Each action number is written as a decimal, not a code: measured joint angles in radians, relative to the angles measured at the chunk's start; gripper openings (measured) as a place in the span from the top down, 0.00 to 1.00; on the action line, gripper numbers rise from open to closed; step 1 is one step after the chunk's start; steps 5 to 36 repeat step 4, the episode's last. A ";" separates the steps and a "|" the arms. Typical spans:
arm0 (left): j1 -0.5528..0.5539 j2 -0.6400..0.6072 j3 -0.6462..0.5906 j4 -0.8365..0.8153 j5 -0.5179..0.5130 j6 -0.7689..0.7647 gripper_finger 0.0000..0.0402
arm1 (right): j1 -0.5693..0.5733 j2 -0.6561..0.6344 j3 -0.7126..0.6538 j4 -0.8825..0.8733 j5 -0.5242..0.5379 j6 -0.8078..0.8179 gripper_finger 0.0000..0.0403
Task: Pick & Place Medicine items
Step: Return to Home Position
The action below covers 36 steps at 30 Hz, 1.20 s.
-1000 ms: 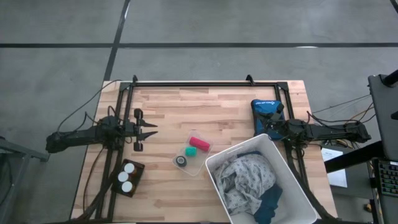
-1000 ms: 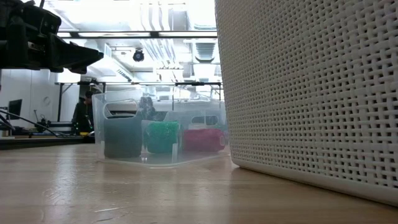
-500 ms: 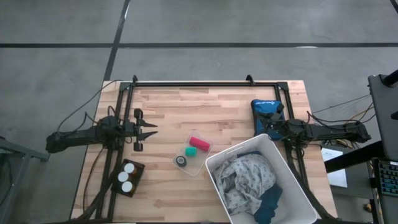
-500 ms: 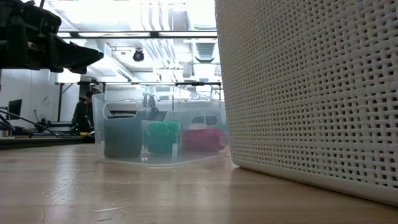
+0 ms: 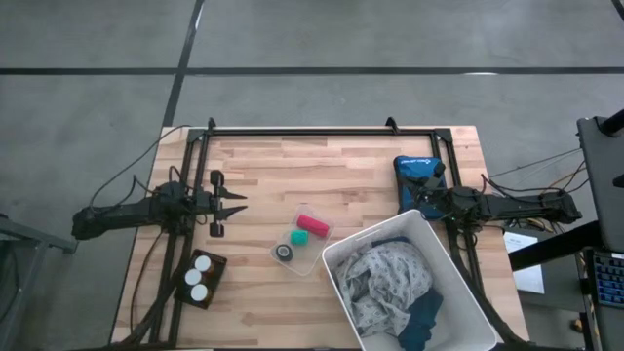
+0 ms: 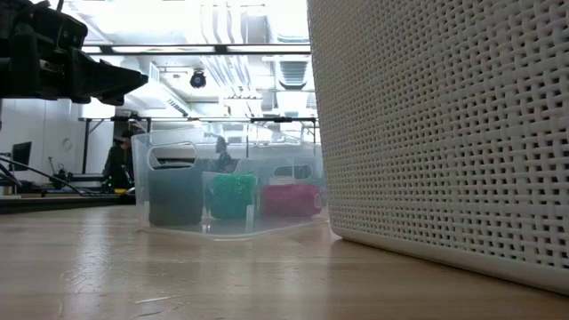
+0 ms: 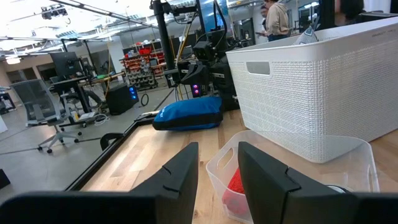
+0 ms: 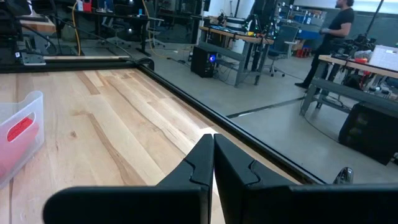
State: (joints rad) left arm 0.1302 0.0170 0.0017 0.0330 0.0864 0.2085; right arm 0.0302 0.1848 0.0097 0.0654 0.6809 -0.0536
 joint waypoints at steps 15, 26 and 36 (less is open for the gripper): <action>0.000 0.000 0.000 0.000 0.000 0.000 0.71 | 0.000 0.000 0.000 0.000 0.000 0.000 0.98; 0.000 0.000 0.000 0.000 0.000 0.000 0.71 | 0.000 0.000 0.000 0.000 0.000 0.000 0.98; 0.000 0.000 0.000 0.000 0.000 0.000 0.71 | 0.000 0.000 0.000 0.000 0.000 0.000 0.98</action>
